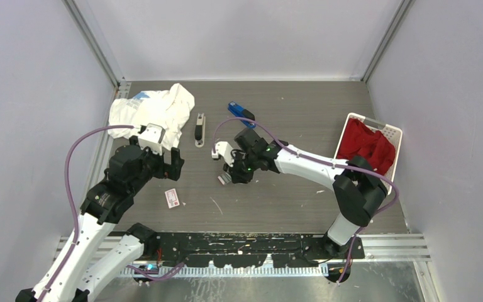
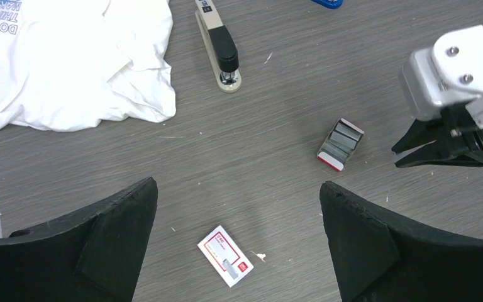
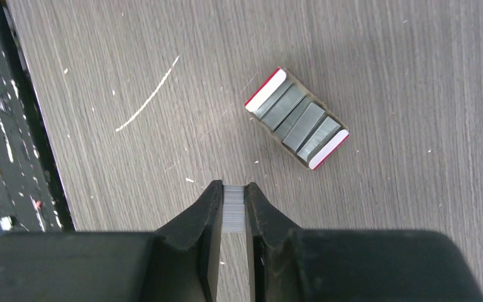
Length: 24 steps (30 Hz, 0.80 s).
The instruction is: Unload the staples from the stapler
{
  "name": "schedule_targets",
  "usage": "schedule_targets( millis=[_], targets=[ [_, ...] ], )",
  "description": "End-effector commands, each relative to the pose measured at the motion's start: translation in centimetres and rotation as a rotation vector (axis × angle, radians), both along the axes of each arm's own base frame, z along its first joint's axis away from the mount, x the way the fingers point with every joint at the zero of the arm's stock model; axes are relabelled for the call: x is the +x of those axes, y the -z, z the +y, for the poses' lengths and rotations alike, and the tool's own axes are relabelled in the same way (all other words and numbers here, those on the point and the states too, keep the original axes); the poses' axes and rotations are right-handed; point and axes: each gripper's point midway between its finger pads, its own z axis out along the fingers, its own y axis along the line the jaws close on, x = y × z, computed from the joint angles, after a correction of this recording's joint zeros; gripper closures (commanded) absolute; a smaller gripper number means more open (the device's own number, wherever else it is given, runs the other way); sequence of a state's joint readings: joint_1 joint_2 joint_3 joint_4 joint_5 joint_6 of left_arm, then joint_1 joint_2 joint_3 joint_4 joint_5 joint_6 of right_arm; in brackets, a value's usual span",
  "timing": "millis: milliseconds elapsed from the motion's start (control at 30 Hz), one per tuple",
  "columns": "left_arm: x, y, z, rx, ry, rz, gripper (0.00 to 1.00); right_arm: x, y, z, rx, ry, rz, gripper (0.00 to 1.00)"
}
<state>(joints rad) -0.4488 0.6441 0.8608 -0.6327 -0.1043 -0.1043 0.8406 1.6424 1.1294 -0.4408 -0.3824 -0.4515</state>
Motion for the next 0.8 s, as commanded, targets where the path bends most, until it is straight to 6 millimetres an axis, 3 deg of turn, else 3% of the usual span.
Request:
schedule_targets(
  millis=[0,233,767],
  targets=[
    [0.7,-1.4,-0.2,-0.035,-0.007,-0.055,0.01,1.6,-3.6,2.1,0.153,0.106,0.000,0.89],
    [0.8,-1.3,-0.2,-0.035,-0.010,-0.052,0.01,3.3,-5.1,2.7,0.226,0.203,0.024,0.88],
    [0.7,-1.4,-0.1,-0.039,-0.009,-0.056,0.01,5.6,-5.6,4.3,0.269,0.297,0.063,0.87]
  ],
)
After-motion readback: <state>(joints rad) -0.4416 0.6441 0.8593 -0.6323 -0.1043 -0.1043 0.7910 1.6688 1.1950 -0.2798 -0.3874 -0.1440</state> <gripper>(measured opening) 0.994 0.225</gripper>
